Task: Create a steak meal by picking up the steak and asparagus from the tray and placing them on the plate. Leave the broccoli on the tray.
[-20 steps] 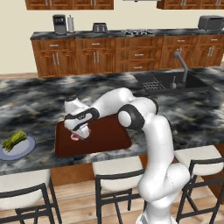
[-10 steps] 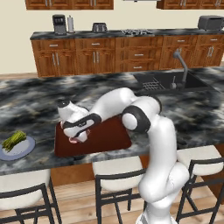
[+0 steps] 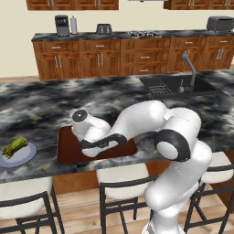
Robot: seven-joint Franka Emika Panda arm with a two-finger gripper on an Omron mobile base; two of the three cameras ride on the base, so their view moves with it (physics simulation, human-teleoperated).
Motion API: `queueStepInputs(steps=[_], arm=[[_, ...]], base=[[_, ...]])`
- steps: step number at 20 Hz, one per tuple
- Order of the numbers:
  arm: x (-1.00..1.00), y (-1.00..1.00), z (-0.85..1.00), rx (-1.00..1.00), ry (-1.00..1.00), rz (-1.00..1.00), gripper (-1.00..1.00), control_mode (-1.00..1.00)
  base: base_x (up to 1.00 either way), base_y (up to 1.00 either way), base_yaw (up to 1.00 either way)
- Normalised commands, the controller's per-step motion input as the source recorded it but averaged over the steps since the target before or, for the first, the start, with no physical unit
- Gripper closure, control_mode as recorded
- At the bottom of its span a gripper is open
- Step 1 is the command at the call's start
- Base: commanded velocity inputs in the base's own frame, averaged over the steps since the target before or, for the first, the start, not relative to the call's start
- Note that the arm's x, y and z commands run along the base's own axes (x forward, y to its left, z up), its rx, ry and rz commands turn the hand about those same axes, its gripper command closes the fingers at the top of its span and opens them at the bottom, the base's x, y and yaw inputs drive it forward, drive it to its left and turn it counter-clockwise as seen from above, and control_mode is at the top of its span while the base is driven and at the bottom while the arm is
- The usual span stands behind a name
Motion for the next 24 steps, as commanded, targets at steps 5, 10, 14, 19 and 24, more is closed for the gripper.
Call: queueStepInputs(steps=[5, 10, 14, 19, 24], arm=[[-0.31, -0.39, 0.88, 0.07, -0.09, 0.0, 1.0, -1.0], [-0.4, -0.07, 0.57, 0.05, -0.14, 0.01, 1.0, -1.0], [-0.37, 0.06, 0.42, 0.03, -0.1, 0.06, 1.0, -1.0], [-0.1, 0.24, 0.58, 0.02, -0.01, 0.08, 1.0, -1.0], [0.0, 0.61, 0.27, 0.07, 0.11, 0.09, 1.0, -1.0]], base=[[0.0, 0.0, 0.0], [0.0, 0.0, 0.0], [0.0, 0.0, 0.0], [0.0, 0.0, 0.0], [0.0, 0.0, 0.0]])
